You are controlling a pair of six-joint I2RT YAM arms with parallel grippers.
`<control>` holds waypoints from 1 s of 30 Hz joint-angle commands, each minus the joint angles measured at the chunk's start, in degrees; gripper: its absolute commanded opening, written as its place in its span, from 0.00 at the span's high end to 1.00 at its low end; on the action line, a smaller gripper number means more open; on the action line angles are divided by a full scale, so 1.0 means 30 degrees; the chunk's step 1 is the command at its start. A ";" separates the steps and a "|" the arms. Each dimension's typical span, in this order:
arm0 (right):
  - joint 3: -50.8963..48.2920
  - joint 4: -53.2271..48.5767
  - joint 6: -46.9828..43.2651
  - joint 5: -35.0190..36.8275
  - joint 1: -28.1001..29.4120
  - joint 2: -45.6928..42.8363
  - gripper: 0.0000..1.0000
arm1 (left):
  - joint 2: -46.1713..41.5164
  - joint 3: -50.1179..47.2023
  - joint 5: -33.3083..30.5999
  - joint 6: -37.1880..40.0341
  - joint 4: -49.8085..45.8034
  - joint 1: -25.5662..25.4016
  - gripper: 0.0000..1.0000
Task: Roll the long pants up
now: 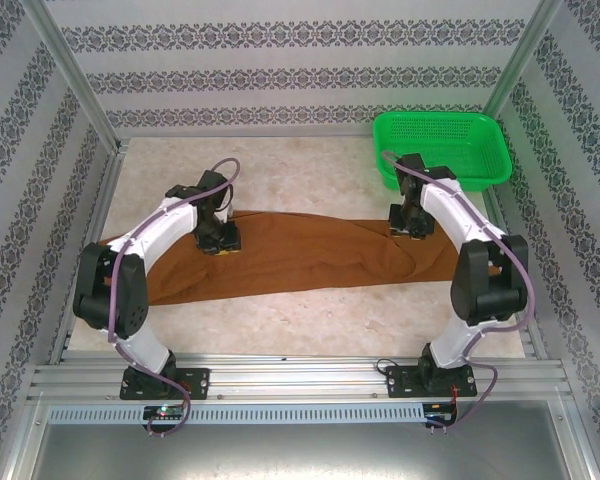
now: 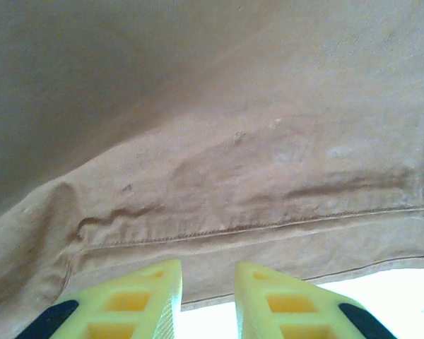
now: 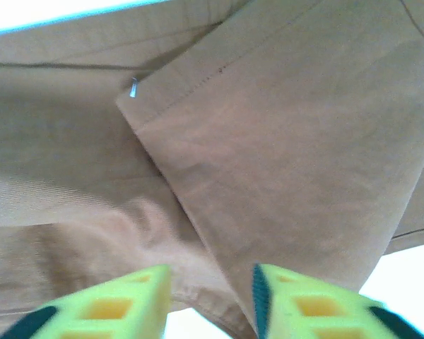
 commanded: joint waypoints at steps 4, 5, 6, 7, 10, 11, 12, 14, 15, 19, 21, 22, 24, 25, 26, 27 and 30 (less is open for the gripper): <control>0.0413 -0.2260 -0.1369 0.4457 0.0418 0.1431 0.45 | -0.0643 -0.4342 0.1222 -0.1822 0.2610 0.1295 0.77; 0.0352 -0.2315 -0.1440 0.4554 0.0420 0.1467 0.45 | -0.0766 -0.5000 0.2105 -0.2081 0.3400 0.1698 0.79; 0.0326 -0.2449 -0.1422 0.4828 0.0433 0.1487 0.45 | -0.0869 -0.5505 0.2773 -0.2246 0.3996 0.1982 0.79; 0.0298 -0.2548 -0.1441 0.5135 0.0491 0.1490 0.45 | -0.0908 -0.5739 0.3069 -0.2294 0.4313 0.2236 0.80; -0.0187 -0.2645 -0.1503 0.5656 0.0509 0.1217 0.45 | -0.0992 -0.5856 0.2776 -0.2012 0.4018 0.2501 0.82; -0.0364 -0.2656 -0.1492 0.5575 0.0518 0.1150 0.45 | -0.1083 -0.5964 0.2761 -0.1948 0.3984 0.2616 0.82; -0.0525 -0.2693 -0.1424 0.5608 0.0589 0.1064 0.45 | -0.1236 -0.6063 0.2790 -0.1915 0.3998 0.2764 0.82; -0.0916 -0.2538 -0.1477 0.5513 0.0761 0.0929 0.45 | -0.1529 -0.6433 0.2838 -0.1947 0.4155 0.3154 0.82; -0.1062 -0.2413 -0.1470 0.5366 0.0861 0.0843 0.45 | -0.1620 -0.6604 0.2865 -0.1941 0.4190 0.3432 0.82; -0.1519 -0.1540 -0.1363 0.5081 0.1664 -0.0457 0.44 | -0.1941 -0.7734 0.3262 -0.2030 0.4637 0.4825 0.82; -0.1338 -0.1622 -0.1214 0.4574 0.1904 -0.1023 0.44 | -0.1849 -0.8487 0.3539 -0.2144 0.5010 0.5816 0.84; -0.1262 -0.1737 -0.1270 0.4548 0.1988 -0.1079 0.44 | -0.1768 -0.8759 0.3635 -0.2177 0.5114 0.6289 0.86; -0.1067 -0.2143 -0.1373 0.4804 0.2015 -0.0787 0.44 | -0.1567 -0.9276 0.4018 -0.2334 0.5458 0.7369 0.89; -0.1081 -0.2255 -0.1487 0.4958 0.2000 -0.0549 0.44 | -0.1591 -0.9586 0.4454 -0.2459 0.5927 0.7839 0.90; -0.1130 -0.2304 -0.1577 0.5088 0.1983 -0.0266 0.44 | -0.1592 -0.9794 0.4612 -0.2618 0.6144 0.8205 0.91; -0.1174 -0.2341 -0.1587 0.5223 0.1999 0.0040 0.44 | -0.1625 -0.9928 0.4671 -0.2794 0.6293 0.8578 0.93; -0.1315 -0.1988 -0.1496 0.4679 0.2058 0.0681 0.44 | -0.1903 -1.0307 0.5098 -0.3086 0.6937 0.9246 0.94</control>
